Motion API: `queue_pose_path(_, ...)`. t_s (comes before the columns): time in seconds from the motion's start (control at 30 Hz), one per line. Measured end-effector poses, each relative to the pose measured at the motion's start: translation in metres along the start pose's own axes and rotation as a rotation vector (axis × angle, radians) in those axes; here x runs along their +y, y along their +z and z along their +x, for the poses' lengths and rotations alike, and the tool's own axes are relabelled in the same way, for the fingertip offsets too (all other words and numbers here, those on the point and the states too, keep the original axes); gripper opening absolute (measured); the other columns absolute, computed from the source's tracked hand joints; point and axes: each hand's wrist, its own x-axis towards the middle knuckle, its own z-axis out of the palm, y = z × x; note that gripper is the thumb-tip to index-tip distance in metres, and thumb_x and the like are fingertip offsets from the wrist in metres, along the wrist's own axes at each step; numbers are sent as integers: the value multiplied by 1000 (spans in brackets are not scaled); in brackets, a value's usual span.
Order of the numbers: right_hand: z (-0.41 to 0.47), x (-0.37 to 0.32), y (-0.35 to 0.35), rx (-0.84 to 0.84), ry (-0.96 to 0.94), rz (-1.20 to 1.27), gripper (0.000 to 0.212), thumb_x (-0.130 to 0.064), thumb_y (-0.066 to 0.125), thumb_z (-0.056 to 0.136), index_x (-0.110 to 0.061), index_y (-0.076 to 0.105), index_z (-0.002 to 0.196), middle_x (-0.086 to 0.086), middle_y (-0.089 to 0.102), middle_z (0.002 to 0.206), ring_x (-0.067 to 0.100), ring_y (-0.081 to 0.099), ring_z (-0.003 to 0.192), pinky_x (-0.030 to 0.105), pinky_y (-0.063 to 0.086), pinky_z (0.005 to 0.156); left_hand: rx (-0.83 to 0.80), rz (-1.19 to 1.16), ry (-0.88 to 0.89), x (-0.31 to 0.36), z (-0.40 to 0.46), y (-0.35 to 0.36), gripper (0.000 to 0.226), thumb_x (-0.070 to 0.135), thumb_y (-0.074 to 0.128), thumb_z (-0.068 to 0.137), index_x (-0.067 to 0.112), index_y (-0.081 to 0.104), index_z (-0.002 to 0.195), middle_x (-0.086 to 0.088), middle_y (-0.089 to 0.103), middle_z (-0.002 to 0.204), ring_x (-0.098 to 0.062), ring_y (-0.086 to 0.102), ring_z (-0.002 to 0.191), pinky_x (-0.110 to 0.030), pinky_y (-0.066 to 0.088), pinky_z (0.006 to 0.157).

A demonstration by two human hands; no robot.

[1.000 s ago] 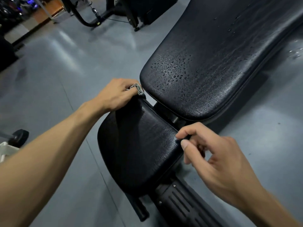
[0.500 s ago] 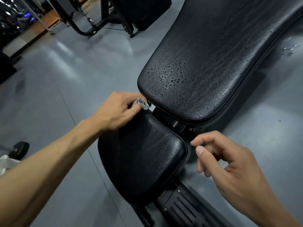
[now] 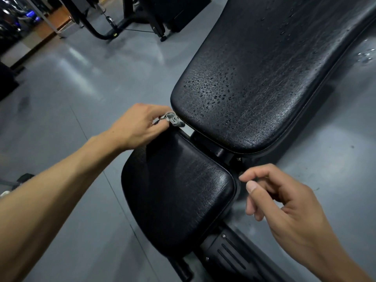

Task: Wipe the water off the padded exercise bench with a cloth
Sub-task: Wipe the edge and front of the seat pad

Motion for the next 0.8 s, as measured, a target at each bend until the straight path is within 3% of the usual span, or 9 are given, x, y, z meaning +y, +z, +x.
queue_pose_path(0.17,0,4,-2,11,4,-3,17,-39,55,90,-32,65,101,5,67,66,20,59,55,41,50,63,-102,-25,174,7,-10,2,31,27,44,102,15,71,114,4,72,110,-18,65,102,-34,50,90)
queue_pose_path(0.27,1,5,-2,19,9,22,17,-38,56,90,-31,66,102,5,67,65,20,59,54,40,50,61,-44,121,68,-6,3,-2,37,34,39,96,13,68,104,-2,70,98,-27,62,97,-43,49,84)
queue_pose_path(0.33,0,5,-2,20,13,28,17,-38,56,90,-31,66,103,6,67,65,21,58,54,39,50,61,-52,103,35,-10,5,0,33,30,41,96,13,67,105,-3,69,97,-26,61,95,-39,46,85)
queue_pose_path(0.47,0,6,1,20,27,40,19,-39,56,90,-30,66,104,7,67,66,20,59,54,40,51,61,-116,-11,77,-11,1,1,27,25,42,100,15,65,110,0,69,106,-20,63,98,-38,47,90)
queue_pose_path(0.57,1,6,3,21,26,51,19,-39,56,89,-30,66,103,7,67,65,19,59,54,40,50,61,-120,-63,37,-2,1,1,26,28,44,100,18,67,108,8,71,97,-11,66,90,-40,49,86)
queue_pose_path(0.7,3,8,3,27,34,53,18,-38,56,90,-30,66,103,7,67,66,19,59,54,40,51,62,-128,-125,131,16,-12,6,27,25,46,102,22,68,117,15,71,110,-4,67,101,-26,48,89)
queue_pose_path(0.8,2,10,1,38,42,64,20,-40,56,89,-30,66,103,7,67,66,19,59,54,39,51,61,-109,-46,158,12,-7,2,25,28,44,104,27,67,115,14,70,106,-8,67,96,-33,51,86)
